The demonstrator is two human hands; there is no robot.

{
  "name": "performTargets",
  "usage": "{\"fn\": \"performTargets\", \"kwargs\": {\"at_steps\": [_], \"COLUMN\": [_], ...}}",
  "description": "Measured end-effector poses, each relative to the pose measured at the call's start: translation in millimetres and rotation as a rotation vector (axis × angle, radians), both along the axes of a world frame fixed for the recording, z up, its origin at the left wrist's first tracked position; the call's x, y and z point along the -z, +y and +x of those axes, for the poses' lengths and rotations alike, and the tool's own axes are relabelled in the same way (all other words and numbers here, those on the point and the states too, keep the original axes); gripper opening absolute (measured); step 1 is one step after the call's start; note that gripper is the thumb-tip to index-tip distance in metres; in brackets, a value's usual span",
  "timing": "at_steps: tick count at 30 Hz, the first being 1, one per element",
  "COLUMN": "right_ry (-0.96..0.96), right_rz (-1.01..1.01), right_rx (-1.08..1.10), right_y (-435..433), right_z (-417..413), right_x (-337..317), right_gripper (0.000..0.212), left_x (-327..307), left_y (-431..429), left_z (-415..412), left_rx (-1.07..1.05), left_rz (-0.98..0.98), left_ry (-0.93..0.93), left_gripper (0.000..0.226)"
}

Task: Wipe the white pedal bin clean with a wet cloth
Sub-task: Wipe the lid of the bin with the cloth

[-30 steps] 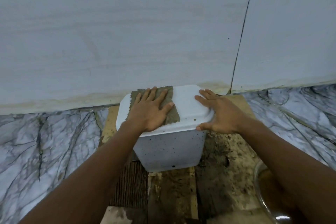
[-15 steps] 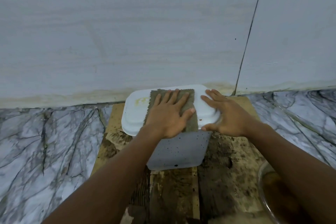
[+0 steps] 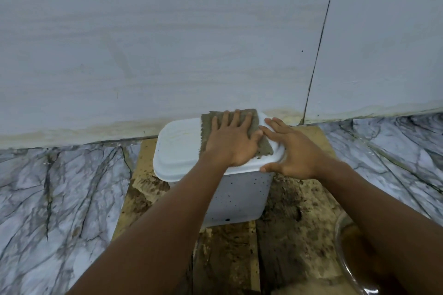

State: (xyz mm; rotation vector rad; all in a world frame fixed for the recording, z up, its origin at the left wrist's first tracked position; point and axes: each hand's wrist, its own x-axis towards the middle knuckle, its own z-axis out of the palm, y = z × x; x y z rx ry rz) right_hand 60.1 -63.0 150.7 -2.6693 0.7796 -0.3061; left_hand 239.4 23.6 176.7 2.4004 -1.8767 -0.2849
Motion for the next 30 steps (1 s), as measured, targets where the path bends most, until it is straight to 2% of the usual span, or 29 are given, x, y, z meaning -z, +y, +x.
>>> {"fn": "performTargets", "kwargs": {"at_steps": [5,8,12,17,22,27,30], "right_ry": [-0.001,0.010,0.018,-0.003,-0.004,0.015,0.019], "right_rz": [-0.012,-0.009,-0.001,0.015,0.009,-0.022,-0.034], "right_rx": [0.002,0.016,0.028,0.028,0.023,0.027,0.032], "right_y": [2.8,3.4,1.9,0.7,3.0,5.2,4.9], "right_z": [0.6,1.8,4.4,2.1,4.0,6.0,6.5], "right_x": [0.6,-0.2,-0.1,0.1,0.2,-3.2,-4.7], "right_gripper": [0.107,0.108,0.108,0.108,0.109,0.109,0.108], "left_x": [10.4,8.3,0.4,-4.8,6.8,10.3,9.0], "left_y": [53.8,66.8,43.4,3.0,36.6,73.7,71.0], "left_z": [25.2,61.0,76.1,20.4,20.3,83.8,90.4], "left_rx": [0.083,-0.045,-0.212,-0.088,0.019,-0.153,-0.249], "left_rz": [-0.073,-0.060,0.007,0.015,-0.055,-0.081,-0.067], "left_ry": [-0.050,-0.046,-0.017,-0.009,-0.003,-0.012,-0.030], "left_gripper": [0.068,0.071,0.070,0.070,0.068,0.069,0.071]}}
